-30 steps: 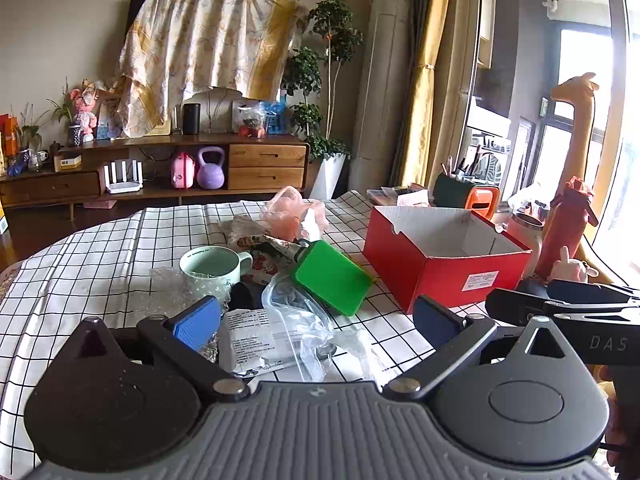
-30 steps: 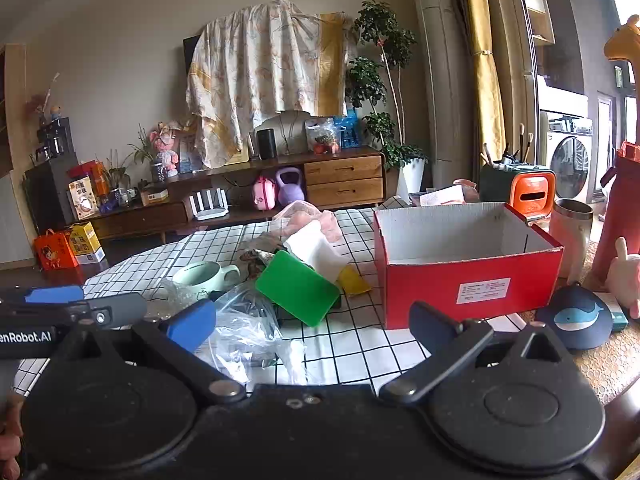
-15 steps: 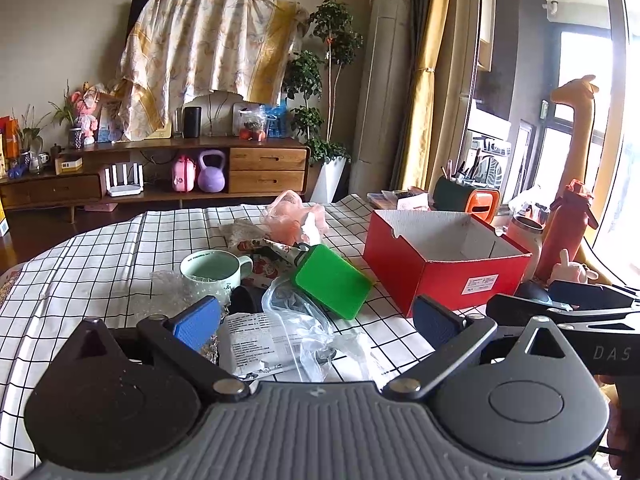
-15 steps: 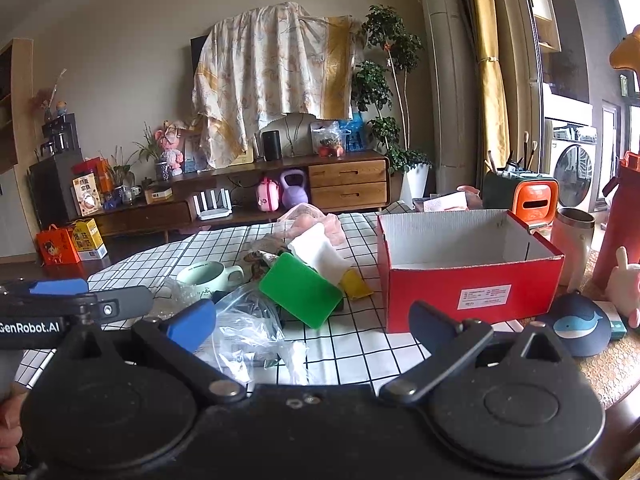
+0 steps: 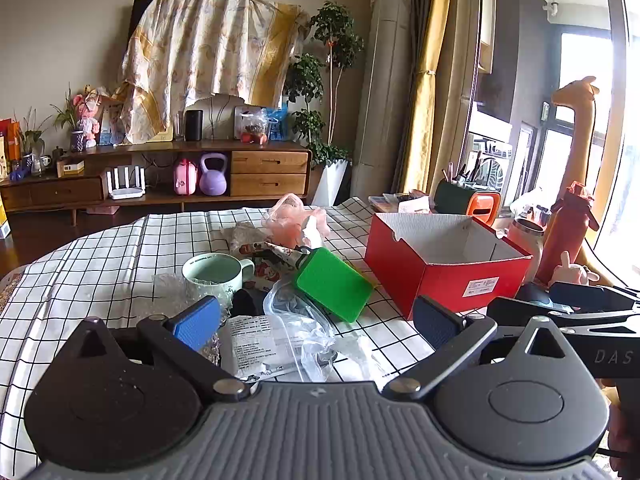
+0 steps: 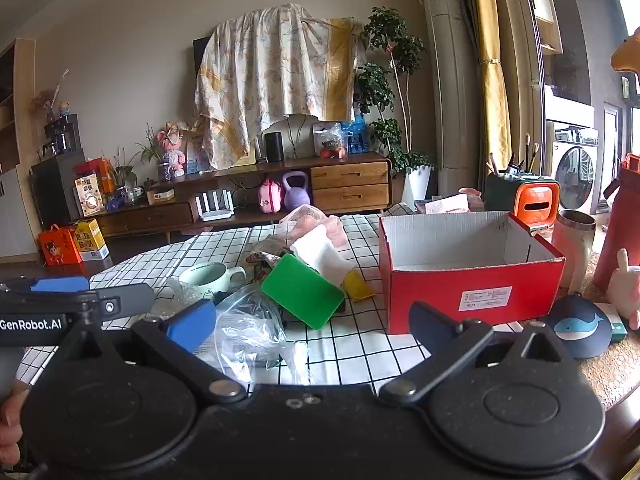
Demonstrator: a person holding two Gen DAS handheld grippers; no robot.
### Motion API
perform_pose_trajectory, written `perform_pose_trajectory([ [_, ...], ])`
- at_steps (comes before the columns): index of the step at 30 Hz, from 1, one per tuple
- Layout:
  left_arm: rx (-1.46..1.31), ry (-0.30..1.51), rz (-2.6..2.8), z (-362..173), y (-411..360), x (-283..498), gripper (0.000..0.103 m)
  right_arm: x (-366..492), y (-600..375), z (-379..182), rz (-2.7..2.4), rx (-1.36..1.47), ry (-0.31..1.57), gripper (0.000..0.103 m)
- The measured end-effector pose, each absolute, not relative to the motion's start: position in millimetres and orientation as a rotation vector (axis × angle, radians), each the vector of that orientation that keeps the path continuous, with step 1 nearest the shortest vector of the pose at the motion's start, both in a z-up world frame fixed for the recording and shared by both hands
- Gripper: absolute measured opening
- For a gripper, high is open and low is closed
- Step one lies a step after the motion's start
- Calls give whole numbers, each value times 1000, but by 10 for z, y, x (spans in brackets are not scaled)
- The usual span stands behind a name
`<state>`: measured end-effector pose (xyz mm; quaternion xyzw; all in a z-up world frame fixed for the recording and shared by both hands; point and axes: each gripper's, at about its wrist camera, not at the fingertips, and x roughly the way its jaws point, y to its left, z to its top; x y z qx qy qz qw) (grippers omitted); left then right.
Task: Organize soft objects
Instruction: 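Reach the left tool to the bubble wrap while the right tool reaches the clear plastic bag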
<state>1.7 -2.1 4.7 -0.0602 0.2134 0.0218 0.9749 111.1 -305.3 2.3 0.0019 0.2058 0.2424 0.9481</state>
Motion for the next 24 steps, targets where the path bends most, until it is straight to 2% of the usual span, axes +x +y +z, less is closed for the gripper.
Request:
perform_pose_trajectory([
  [24,-142,429,79,41,41,7,103,1091,-3036,46,502,0,417,103],
])
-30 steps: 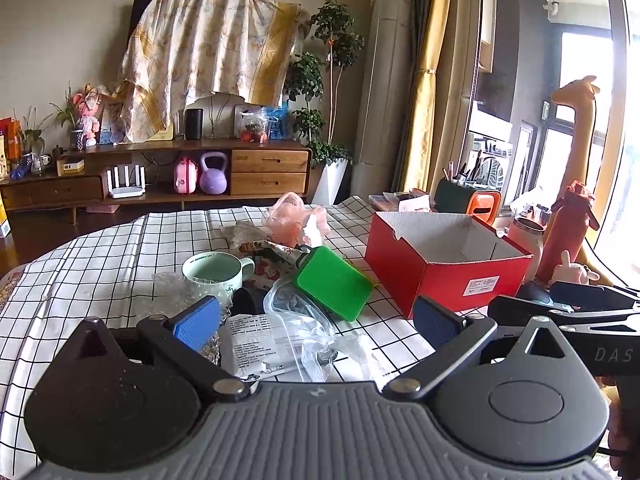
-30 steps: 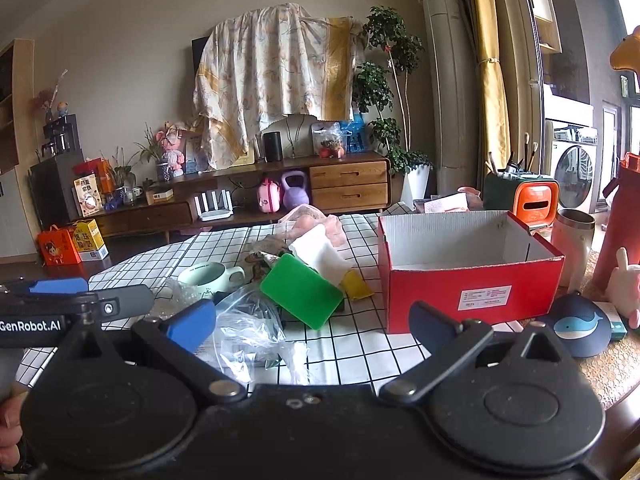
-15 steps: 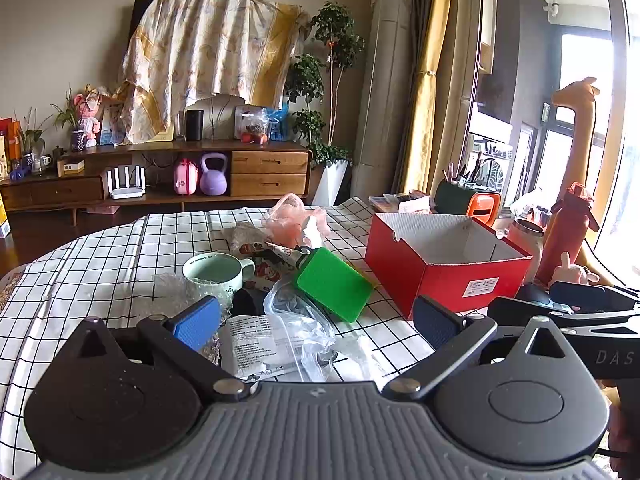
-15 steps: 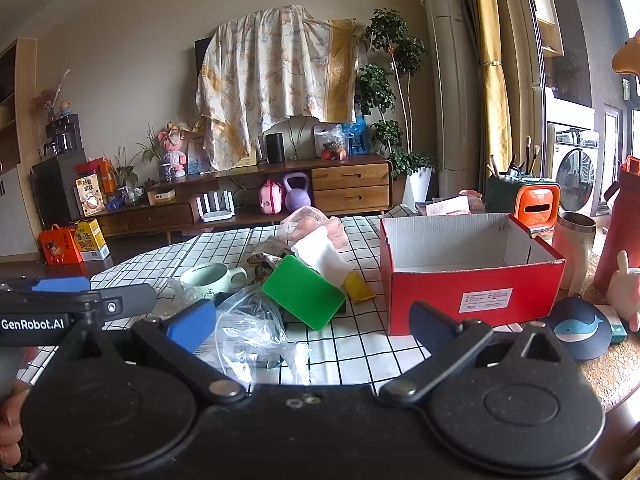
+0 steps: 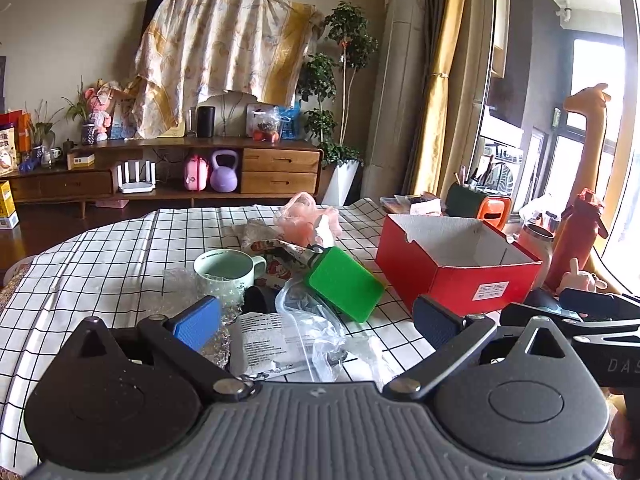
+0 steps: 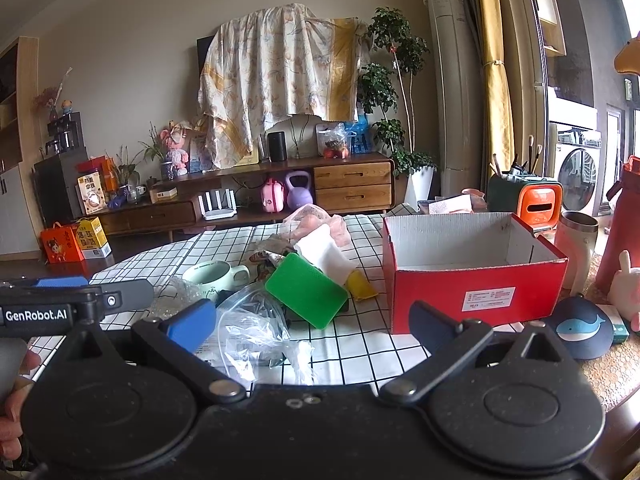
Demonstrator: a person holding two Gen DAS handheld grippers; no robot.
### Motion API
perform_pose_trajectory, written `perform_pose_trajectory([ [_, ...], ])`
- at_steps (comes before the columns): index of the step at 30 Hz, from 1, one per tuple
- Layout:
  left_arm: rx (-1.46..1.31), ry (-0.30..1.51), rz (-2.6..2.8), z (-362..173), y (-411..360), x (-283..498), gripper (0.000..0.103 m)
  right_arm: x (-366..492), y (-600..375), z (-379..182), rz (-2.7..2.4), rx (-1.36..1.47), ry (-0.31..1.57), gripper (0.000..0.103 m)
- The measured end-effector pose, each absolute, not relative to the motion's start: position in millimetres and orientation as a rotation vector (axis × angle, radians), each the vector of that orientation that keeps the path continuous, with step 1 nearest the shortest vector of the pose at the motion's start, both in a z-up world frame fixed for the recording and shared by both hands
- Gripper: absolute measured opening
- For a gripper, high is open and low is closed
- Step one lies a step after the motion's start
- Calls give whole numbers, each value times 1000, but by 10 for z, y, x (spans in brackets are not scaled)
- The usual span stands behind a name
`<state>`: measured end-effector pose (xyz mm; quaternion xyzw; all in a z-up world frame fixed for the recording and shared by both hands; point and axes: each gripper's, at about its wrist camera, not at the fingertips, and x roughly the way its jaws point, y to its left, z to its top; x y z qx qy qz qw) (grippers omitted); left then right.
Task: Organize soft objects
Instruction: 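Reach the left tool to the bubble wrap while the right tool reaches the clear plastic bag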
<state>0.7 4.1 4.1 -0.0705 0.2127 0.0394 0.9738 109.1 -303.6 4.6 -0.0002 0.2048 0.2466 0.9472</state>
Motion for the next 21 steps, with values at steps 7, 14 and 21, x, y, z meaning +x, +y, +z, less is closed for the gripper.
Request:
perform_pose_trajectory([
  [7,-156,433,89,1,109,32,103,1125,-2999,25,514,-9,429,103],
  [14,-151,458,155,-89,241,149,103,1267,-2925,-84,550,-17,470,103],
  [21,-153,503,197,-280,443,329,103,1471,-2764,-265,630,-56,546,101],
])
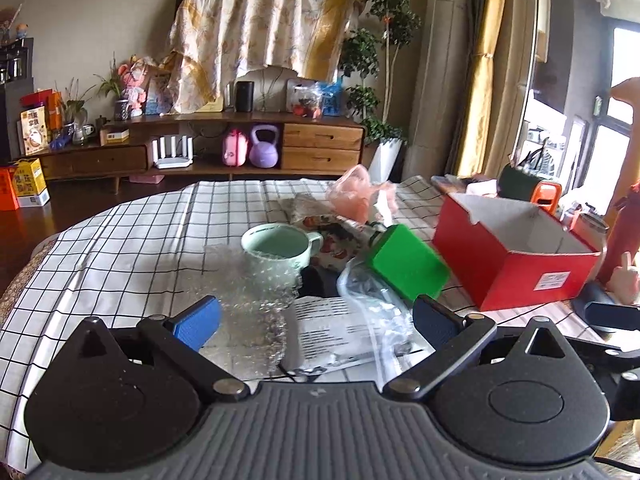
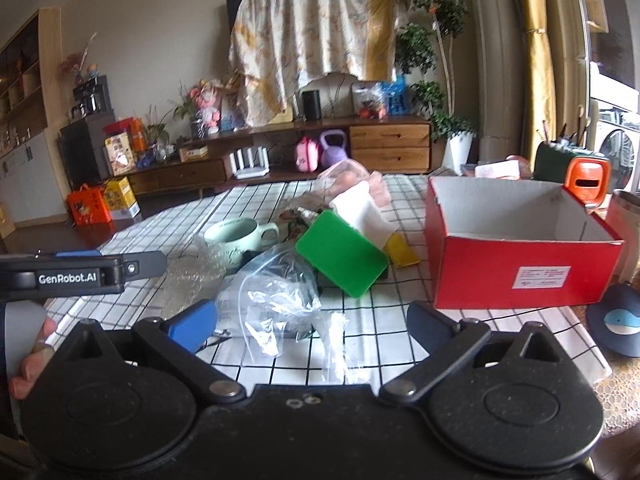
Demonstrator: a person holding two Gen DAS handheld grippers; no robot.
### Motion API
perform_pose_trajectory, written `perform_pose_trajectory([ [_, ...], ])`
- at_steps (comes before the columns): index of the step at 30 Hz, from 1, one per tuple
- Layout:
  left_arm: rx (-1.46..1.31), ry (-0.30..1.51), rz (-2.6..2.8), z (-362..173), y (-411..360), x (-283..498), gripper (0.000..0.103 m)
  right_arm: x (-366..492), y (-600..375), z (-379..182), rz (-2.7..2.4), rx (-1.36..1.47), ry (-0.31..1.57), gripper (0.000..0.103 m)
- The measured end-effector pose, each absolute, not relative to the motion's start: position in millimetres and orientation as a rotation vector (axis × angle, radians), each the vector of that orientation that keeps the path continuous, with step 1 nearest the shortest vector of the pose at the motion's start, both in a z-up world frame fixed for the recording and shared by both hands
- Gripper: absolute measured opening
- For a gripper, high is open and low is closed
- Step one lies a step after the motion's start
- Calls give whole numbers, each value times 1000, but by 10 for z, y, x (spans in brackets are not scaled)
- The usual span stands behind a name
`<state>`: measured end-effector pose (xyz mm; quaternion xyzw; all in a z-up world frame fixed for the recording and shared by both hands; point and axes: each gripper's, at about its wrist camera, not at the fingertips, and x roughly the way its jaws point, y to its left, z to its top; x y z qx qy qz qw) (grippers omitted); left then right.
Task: Organize soft objects
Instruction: 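Reach the left tool to the bubble wrap while the right tool reaches the clear plastic bag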
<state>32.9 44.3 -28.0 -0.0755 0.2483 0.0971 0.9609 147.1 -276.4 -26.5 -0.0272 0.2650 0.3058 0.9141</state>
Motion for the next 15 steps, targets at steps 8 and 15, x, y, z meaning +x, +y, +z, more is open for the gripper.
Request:
perform_pose_trajectory([
  [8,-147,575,278,-577,741,647,103,1766,-2514,-493,724,-150,635,98],
  [15,-159,651,313,-820,972,1004,103,2109,-2348,-713,771,-213,701,89],
])
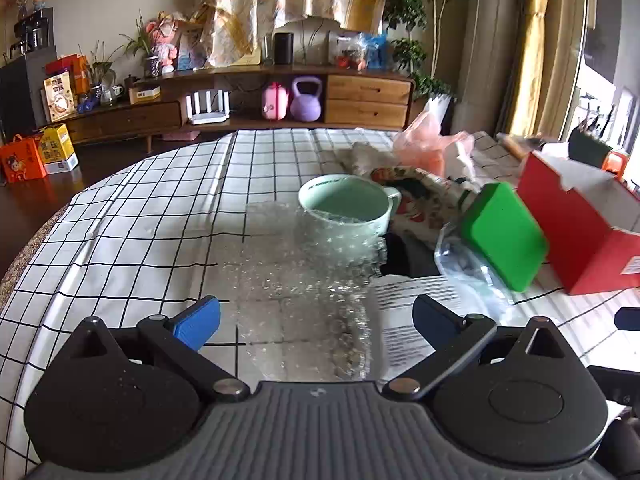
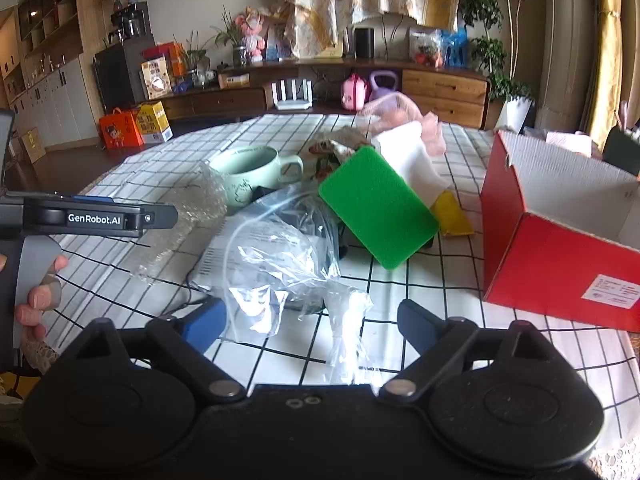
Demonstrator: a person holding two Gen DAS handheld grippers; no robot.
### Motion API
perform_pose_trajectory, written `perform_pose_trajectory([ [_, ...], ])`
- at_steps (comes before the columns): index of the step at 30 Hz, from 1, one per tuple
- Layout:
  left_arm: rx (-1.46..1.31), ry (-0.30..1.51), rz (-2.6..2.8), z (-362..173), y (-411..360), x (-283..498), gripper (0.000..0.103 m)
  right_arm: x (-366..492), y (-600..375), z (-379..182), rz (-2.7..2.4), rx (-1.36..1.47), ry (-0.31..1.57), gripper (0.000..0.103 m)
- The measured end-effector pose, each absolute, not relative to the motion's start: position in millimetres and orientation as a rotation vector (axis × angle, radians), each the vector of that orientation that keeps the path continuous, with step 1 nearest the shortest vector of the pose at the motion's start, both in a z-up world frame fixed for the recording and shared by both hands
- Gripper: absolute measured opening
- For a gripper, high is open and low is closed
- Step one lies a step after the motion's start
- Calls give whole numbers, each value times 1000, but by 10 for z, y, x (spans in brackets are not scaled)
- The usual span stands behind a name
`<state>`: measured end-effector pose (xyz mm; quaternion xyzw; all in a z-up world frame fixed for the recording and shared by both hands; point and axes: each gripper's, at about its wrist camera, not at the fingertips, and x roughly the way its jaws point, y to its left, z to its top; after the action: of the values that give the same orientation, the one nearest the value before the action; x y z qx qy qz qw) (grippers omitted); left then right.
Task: Organize soft objects
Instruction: 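Reach the left tool to the bubble wrap while the right tool reaches the clear plastic bag, then close the left tool on the bubble wrap while the right tool grasps the plastic bag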
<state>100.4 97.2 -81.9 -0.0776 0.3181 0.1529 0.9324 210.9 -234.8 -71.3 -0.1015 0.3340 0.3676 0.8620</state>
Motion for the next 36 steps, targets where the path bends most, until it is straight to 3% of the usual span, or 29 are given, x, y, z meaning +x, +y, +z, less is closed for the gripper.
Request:
perform_pose_trajectory([
  [6,-225,726,312,-1011,1185,1301,102,2353,-2264,-873,773,-226,749,80],
  [14,-445,826,294,-1286,1587,1552,102,2554,-2144,-1039,795,-225,792,76],
  [16,-484,835,292,-1331,1640,1579,98,2595,-2115,-1078,796,-227,805,73],
  [22,-480,850,289,-1392,1656,1605,72,2648,-2100,-1159,782,-211,832,59],
  [24,-475,846,292,-1390,1664,1598,54,2656,-2118,-1170,777,-204,839,52],
  [27,-468,847,297,-1390,1674,1596,37,2663,-2139,-1169,767,-196,843,41],
  [33,-422,839,318,-1378,1661,1538,14,2614,-2198,-1127,753,-185,826,29],
  [36,-389,820,337,-1337,1648,1479,11,2557,-2226,-1089,747,-192,805,27],
])
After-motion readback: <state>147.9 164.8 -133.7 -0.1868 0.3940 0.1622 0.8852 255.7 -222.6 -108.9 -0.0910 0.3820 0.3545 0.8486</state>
